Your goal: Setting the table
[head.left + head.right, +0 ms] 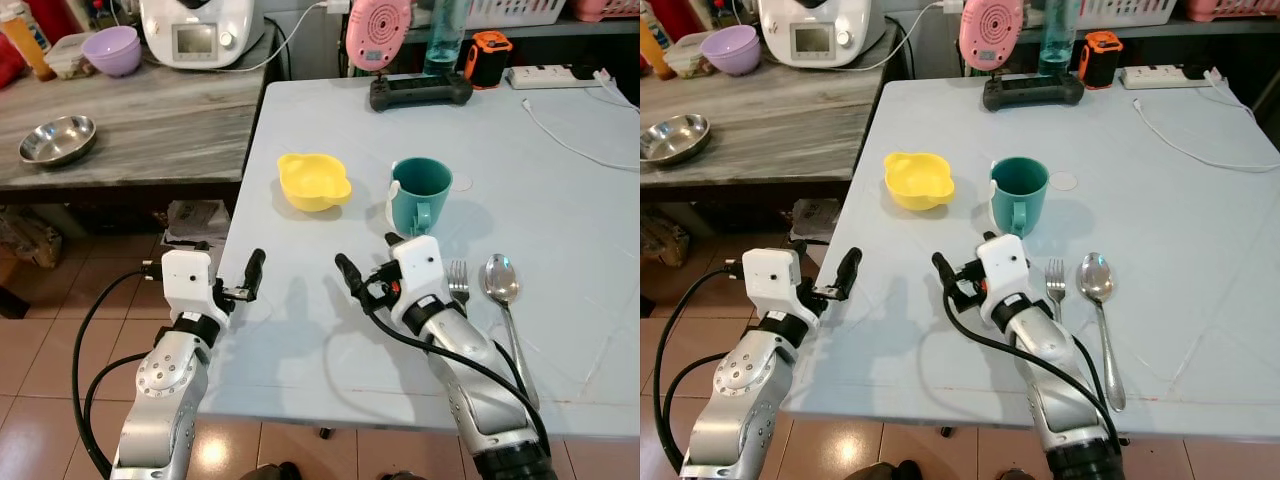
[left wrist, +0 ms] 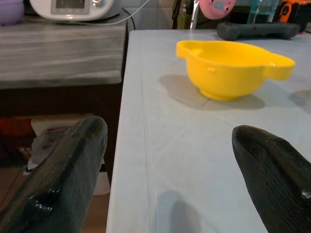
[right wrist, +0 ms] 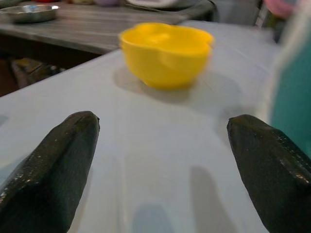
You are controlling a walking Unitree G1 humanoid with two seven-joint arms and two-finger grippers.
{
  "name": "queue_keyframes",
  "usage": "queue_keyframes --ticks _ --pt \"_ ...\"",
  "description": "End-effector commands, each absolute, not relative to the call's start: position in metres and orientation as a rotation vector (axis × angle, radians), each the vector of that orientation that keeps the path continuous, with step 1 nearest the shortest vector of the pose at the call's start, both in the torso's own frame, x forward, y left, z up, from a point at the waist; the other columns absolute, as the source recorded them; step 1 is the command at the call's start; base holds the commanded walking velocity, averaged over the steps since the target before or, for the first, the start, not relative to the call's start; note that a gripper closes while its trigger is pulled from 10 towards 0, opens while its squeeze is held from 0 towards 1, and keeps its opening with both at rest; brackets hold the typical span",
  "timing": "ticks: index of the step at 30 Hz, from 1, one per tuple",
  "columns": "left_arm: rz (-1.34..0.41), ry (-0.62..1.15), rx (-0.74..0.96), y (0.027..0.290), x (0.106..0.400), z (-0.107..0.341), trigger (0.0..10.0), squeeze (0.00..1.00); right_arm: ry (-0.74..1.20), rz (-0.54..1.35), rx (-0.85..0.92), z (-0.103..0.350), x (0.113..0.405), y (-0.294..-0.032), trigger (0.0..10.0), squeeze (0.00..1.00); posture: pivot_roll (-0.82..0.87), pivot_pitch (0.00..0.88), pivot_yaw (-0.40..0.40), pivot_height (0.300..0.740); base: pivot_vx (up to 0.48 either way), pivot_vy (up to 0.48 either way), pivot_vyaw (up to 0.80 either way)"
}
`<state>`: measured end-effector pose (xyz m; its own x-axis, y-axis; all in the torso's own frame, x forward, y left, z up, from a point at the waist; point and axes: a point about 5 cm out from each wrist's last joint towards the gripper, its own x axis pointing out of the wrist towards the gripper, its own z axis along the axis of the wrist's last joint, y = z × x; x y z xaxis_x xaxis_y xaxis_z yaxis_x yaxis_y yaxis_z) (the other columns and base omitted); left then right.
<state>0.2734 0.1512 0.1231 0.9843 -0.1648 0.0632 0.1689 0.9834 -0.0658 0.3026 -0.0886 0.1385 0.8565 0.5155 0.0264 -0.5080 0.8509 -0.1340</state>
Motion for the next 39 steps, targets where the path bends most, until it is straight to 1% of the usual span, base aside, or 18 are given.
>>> queue_keyframes --ticks 1,2,3,6,8,9,10,13,16,18,21,23,27,31,35,39 --pt "-0.155 -0.048 -0.068 0.155 0.269 0.119 10.0 0.00 -0.085 0.618 -0.176 0.145 0.307 -0.074 10.0 0.00 -0.08 0.107 0.094 0.740 0.000 0.000 0.00" --pt "-0.155 -0.048 -0.068 0.155 0.269 0.119 10.0 0.00 -0.085 0.618 -0.176 0.145 0.307 -0.074 10.0 0.00 -0.08 0.107 0.094 0.740 0.000 0.000 0.00" --pt "-0.158 -0.042 -0.068 0.155 0.265 0.117 10.0 0.00 -0.090 0.628 -0.222 0.147 0.315 -0.071 10.0 0.00 -0.07 0.114 0.090 0.740 0.000 0.000 0.00" --pt "-0.160 -0.013 -0.064 0.155 0.253 0.110 10.0 0.00 -0.106 0.648 -0.268 0.155 0.330 -0.064 10.0 0.00 -0.04 0.133 0.079 0.740 0.000 0.000 0.00" --pt "-0.166 0.016 -0.068 0.154 0.240 0.102 10.0 0.00 -0.120 0.663 -0.330 0.162 0.344 -0.057 10.0 0.00 -0.03 0.144 0.071 0.740 0.000 0.000 0.00" --pt "-0.166 0.016 -0.068 0.154 0.240 0.102 10.0 0.00 -0.120 0.663 -0.330 0.162 0.344 -0.057 10.0 0.00 -0.03 0.144 0.071 0.740 0.000 0.000 0.00" --pt "-0.169 0.029 -0.070 0.152 0.233 0.099 10.0 0.00 -0.122 0.653 -0.374 0.166 0.352 -0.056 10.0 0.00 -0.01 0.154 0.063 0.740 0.000 0.000 0.00" --pt "-0.166 0.039 -0.079 0.151 0.224 0.098 10.0 0.00 -0.117 0.633 -0.405 0.175 0.364 -0.053 10.0 0.00 0.01 0.166 0.050 0.740 0.000 0.000 0.00" --pt "-0.162 0.044 -0.088 0.150 0.215 0.098 10.0 0.00 -0.114 0.630 -0.447 0.184 0.375 -0.052 10.0 0.00 0.04 0.188 0.035 0.740 0.000 0.000 0.00" --pt "-0.162 0.044 -0.090 0.150 0.213 0.098 10.0 0.00 -0.109 0.631 -0.459 0.185 0.378 -0.051 10.0 0.00 0.04 0.188 0.035 0.740 0.000 0.000 0.00" --pt "-0.156 0.050 -0.090 0.151 0.205 0.101 10.0 0.00 -0.057 0.648 -0.464 0.186 0.386 -0.049 10.0 0.00 0.07 0.207 0.023 0.740 0.000 0.000 0.00" --pt "-0.147 0.061 -0.090 0.153 0.199 0.101 10.0 0.00 -0.045 0.650 -0.511 0.189 0.392 -0.048 10.0 0.00 0.09 0.220 0.019 0.740 0.000 0.000 0.00" --pt "-0.152 0.063 -0.099 0.153 0.194 0.102 10.0 0.00 -0.043 0.642 -0.521 0.198 0.397 -0.048 10.0 0.00 0.10 0.228 0.019 0.740 0.000 0.000 0.00" --pt "-0.216 0.041 -0.130 0.147 0.190 0.108 10.0 0.00 -0.029 0.635 -0.538 0.203 0.401 -0.050 10.0 0.00 0.10 0.228 0.019 0.740 0.000 0.000 0.00" --pt "-0.312 -0.042 -0.157 0.138 0.197 0.130 10.0 0.00 -0.027 0.631 -0.580 0.210 0.405 -0.051 10.0 0.00 0.10 0.226 0.022 0.740 0.000 0.000 0.00" --pt "-0.315 -0.090 -0.135 0.137 0.203 0.142 10.0 0.00 -0.005 0.640 -0.597 0.209 0.405 -0.051 10.0 0.00 0.10 0.225 0.020 0.740 0.000 0.000 0.00"
